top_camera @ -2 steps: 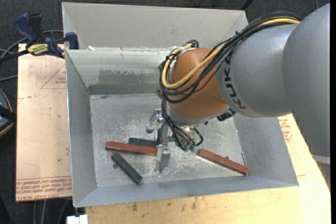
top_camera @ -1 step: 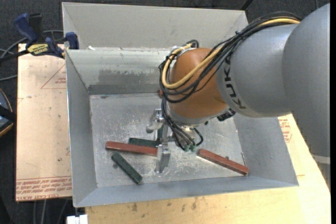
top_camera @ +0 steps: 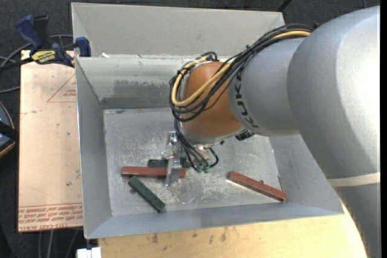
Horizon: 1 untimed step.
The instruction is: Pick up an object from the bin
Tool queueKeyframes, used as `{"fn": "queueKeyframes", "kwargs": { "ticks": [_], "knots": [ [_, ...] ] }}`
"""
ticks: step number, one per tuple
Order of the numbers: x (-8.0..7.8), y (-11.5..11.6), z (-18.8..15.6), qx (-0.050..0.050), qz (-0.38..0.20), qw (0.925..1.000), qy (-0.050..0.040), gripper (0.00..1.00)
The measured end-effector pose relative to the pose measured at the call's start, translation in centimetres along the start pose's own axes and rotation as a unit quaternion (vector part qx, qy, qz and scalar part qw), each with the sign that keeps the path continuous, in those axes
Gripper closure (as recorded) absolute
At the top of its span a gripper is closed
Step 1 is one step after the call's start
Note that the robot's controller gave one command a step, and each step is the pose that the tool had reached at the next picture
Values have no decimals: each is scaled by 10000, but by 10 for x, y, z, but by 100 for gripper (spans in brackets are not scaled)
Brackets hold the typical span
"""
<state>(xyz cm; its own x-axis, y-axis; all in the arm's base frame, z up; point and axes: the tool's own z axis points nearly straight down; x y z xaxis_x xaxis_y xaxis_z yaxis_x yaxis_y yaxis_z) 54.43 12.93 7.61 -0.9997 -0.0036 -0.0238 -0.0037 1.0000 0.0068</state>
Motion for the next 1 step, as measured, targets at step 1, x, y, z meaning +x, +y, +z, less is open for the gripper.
{"fn": "queueKeyframes", "kwargs": {
  "ticks": [1],
  "knots": [
    [0,0,0,0,1,10000,0,100]
  ]
}}
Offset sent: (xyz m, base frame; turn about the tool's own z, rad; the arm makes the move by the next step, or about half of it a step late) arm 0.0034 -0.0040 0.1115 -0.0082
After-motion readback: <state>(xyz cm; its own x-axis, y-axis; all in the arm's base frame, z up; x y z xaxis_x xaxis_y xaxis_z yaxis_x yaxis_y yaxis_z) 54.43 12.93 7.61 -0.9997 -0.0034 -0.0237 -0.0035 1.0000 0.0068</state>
